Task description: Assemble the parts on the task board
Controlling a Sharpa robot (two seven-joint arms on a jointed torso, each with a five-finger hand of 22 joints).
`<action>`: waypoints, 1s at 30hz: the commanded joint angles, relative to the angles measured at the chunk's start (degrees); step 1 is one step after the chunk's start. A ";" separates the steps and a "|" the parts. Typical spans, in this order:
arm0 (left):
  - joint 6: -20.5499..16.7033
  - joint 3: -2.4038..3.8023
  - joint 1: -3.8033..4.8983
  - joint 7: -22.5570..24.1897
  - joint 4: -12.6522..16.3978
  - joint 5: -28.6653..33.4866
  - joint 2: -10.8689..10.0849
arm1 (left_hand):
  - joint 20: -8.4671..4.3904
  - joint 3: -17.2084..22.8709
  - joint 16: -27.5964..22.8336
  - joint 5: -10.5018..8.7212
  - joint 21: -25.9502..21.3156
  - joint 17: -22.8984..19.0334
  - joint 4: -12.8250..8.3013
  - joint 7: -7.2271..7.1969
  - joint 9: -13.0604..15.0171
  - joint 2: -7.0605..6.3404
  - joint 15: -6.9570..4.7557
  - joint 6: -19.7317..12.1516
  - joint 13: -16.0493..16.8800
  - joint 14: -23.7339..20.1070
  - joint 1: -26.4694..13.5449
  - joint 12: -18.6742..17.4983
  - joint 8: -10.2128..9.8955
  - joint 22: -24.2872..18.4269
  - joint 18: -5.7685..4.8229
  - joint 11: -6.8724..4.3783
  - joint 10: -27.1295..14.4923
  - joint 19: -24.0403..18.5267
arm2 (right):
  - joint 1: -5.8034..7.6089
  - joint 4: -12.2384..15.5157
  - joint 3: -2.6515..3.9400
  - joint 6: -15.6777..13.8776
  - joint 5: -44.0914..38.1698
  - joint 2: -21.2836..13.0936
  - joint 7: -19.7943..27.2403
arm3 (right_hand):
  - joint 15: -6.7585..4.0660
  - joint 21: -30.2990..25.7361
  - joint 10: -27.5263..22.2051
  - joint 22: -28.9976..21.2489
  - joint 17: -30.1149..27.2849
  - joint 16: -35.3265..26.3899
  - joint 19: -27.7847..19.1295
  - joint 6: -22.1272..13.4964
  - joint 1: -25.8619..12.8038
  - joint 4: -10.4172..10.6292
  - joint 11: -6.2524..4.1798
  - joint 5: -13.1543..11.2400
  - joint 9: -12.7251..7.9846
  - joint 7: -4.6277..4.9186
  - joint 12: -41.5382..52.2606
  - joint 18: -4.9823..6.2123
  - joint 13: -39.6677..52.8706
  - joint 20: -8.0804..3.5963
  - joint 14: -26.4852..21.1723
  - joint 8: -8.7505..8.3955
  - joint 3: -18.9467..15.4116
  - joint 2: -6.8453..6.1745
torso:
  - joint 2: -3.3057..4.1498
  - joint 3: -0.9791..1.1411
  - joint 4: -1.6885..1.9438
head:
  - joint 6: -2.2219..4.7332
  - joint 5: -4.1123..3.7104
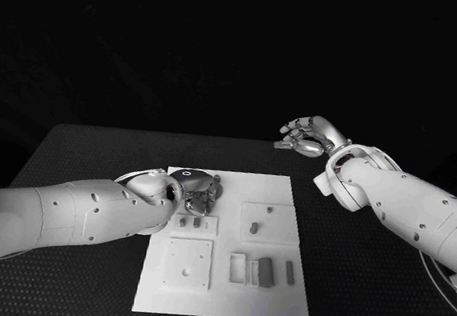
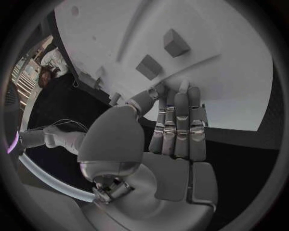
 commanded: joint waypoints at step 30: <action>0.46 4.24 -0.18 4.13 4.28 13.28 -4.90 | -0.73 0.44 0.63 0.17 0.64 0.59 0.08 -0.44 0.36 0.92 -0.55 1.18 0.03 1.77 0.95 -0.23 0.39 0.91 1.07 -0.39 1.48 1.96 | -0.03 0.25 0.01 0.54 -0.10 -0.35 0.64 | 0.21 -0.54 0.05 0.17 0.17 -0.30 0.15 -0.41 -0.55 0.27 0.27 -0.25 -0.09 2.51 0.28 -0.98 -0.16 -0.16 0.09 0.31 -0.01 -0.17 | -0.07 0.06 0.04 | 0.55 0.11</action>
